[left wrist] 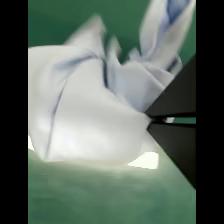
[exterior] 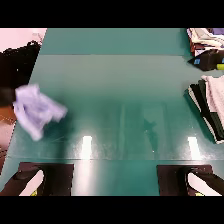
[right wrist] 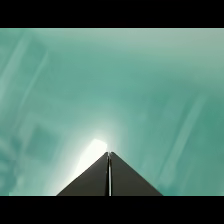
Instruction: Fold the shirts.
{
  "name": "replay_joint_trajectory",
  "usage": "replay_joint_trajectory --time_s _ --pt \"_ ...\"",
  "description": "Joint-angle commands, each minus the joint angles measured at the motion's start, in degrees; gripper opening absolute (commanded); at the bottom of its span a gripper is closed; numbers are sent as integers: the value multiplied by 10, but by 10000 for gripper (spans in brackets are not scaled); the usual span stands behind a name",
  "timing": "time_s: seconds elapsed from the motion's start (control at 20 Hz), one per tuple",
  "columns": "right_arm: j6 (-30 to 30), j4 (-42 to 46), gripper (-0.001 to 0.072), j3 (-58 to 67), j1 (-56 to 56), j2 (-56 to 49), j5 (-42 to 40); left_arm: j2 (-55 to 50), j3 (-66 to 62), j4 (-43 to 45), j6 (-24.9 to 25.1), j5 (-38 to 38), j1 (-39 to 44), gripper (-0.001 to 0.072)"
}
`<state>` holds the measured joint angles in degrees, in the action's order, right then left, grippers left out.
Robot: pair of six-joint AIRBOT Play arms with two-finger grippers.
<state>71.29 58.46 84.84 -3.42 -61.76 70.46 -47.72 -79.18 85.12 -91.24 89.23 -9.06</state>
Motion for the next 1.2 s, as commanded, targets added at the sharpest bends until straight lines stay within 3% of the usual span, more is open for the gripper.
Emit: replay_joint_trajectory --time_s 0.0,0.25,0.35,0.65,0.85,0.9,0.95,1.0,1.15 --pt "0 0 15 60 0 0 -35 0 -180 -107 1 1 0 20" --pt "0 0 15 125 0 0 -60 -12 -216 -243 2 -54 0 20" --pt "0 0 14 134 0 0 -61 -37 -214 -257 4 -65 35 20" --pt "0 0 15 133 0 0 -55 -201 -212 -193 8 -99 329 20" --pt "0 0 15 133 0 0 -49 -342 -212 -193 67 -97 476 25" --pt "0 0 15 133 0 0 -47 -370 -212 -193 78 -103 497 111" --pt "0 0 14 133 0 0 -45 -389 -213 -193 79 -109 506 376" --pt "0 1 14 133 0 0 -42 -400 -213 -189 79 -112 507 513" --pt "0 1 15 133 0 0 -38 -403 -213 -119 77 -113 478 500"
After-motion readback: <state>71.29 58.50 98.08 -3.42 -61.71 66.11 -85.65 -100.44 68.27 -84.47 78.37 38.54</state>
